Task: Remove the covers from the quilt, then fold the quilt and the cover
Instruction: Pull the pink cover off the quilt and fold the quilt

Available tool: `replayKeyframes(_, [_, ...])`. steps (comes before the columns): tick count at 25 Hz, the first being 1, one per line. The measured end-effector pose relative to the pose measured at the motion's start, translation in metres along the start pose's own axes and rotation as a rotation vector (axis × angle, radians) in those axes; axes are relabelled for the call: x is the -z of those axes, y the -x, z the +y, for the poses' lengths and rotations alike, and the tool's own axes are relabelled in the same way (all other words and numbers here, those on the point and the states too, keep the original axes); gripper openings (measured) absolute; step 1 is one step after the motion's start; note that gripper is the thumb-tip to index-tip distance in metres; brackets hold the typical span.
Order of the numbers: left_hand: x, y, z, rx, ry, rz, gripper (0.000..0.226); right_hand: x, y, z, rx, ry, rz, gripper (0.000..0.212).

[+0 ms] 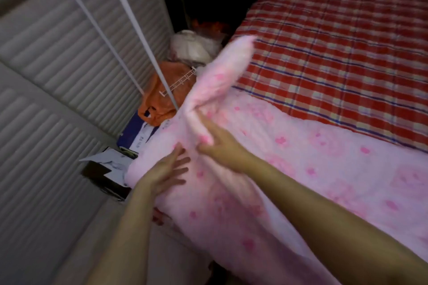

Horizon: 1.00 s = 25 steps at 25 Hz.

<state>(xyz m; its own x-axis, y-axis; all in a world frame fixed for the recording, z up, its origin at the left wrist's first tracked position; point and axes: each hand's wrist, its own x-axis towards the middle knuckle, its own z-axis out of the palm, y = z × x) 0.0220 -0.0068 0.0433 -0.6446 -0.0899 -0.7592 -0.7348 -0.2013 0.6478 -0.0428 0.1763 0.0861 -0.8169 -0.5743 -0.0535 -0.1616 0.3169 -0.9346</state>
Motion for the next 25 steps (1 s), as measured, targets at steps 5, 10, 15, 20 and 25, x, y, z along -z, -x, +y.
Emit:
replayKeyframes(5, [0.098, 0.002, 0.014, -0.056, 0.421, 0.055, 0.082, -0.116, 0.008, 0.035, -0.048, 0.611, -0.455, 0.079])
replayKeyframes(10, [0.116, -0.033, -0.024, -0.031, 0.479, 0.262, 0.038, -0.111, 0.007, 0.016, 0.090, 0.736, -0.552, 0.073])
replayKeyframes(15, [0.157, -0.051, -0.048, 0.139, 0.128, 0.583, 0.055, -0.119, 0.005, 0.032, -0.105, 0.492, -0.918, 0.058])
replayKeyframes(20, [0.183, -0.057, -0.008, 0.382, -0.422, 0.501, 0.037, -0.069, -0.026, 0.071, -0.145, 0.475, -0.151, 0.025])
replayKeyframes(25, [0.145, -0.095, 0.068, -0.341, -0.621, 0.567, 0.050, -0.040, 0.028, 0.130, -0.178, 0.802, 0.045, 0.056])
